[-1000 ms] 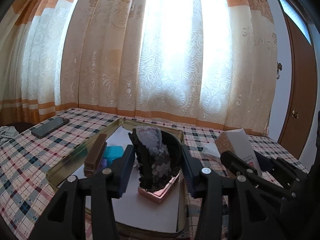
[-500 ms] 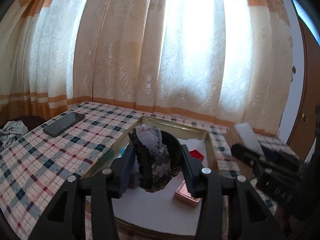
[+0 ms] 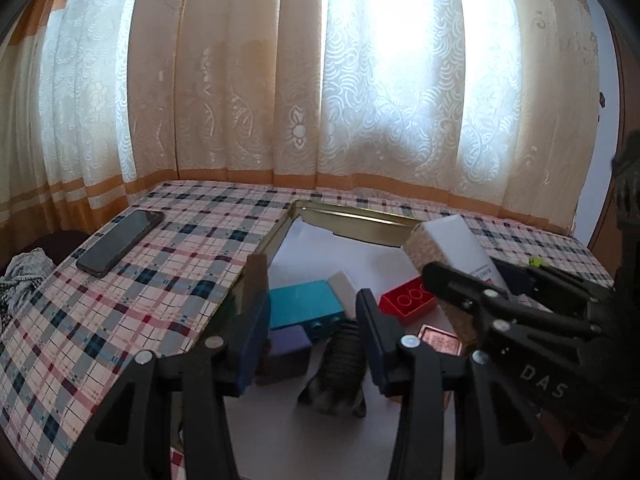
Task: Organize rigid objects
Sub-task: 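Lower the cup into the tray with the left tool while the right tool releases the box, then move both tools toward the clear plastic box and the green cube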
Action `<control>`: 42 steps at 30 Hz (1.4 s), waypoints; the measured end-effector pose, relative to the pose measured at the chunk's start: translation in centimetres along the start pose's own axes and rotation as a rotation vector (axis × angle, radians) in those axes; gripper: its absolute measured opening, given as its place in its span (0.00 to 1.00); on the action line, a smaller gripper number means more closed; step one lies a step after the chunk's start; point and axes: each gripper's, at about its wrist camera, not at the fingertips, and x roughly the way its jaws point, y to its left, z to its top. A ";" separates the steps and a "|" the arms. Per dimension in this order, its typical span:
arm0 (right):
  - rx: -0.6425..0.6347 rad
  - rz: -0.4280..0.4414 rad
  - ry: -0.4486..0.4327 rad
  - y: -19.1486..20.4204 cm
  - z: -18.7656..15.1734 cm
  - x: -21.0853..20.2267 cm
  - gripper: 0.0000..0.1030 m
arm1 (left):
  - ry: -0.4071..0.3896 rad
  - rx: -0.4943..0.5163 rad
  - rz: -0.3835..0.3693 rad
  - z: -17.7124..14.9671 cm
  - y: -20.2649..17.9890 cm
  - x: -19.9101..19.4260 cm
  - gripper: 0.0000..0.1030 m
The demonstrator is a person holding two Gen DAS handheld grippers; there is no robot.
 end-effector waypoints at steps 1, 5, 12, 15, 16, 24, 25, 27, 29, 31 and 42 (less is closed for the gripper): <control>0.003 0.008 0.002 -0.1 0.0 0.2 0.43 | 0.002 0.001 0.008 0.0 0.1 0.1 0.43; 0.004 0.031 0.006 -0.2 0.1 0.5 0.50 | -0.005 -0.006 0.041 0.0 0.6 -0.4 0.59; 0.084 0.041 -0.046 -2.7 -0.1 -1.5 0.67 | -0.026 -0.040 0.055 -0.1 1.1 -1.7 0.86; 0.087 0.004 -0.068 -3.8 -0.3 -2.9 0.68 | -0.036 -0.022 0.050 0.3 0.1 -2.1 0.86; 0.093 -0.005 -0.074 -4.3 -0.3 -3.4 0.68 | -0.040 -0.017 0.043 0.4 -0.4 -2.2 0.86; 0.090 -0.120 -0.082 -9.0 -2.3 -7.4 0.69 | -0.035 0.047 -0.053 1.1 -6.8 -2.7 0.96; 0.090 -0.135 -0.079 -9.8 -2.6 -7.8 0.69 | -0.028 0.059 -0.067 1.2 -7.8 -2.6 0.96; 0.103 -0.171 -0.073 -11.7 -3.1 -8.7 0.70 | -0.016 0.086 -0.096 1.4 -10.2 -2.6 0.97; 0.138 -0.214 -0.074 -13.8 -3.6 -9.5 0.70 | -0.004 0.112 -0.125 1.6 -12.5 -2.6 0.97; 0.181 -0.244 -0.069 -15.8 -3.8 -10.1 0.71 | 0.001 0.155 -0.139 1.7 -14.9 -2.5 1.00; 0.343 -0.381 0.015 -24.2 -5.7 -11.7 0.73 | 0.149 0.297 -0.156 1.8 -24.1 4.6 1.00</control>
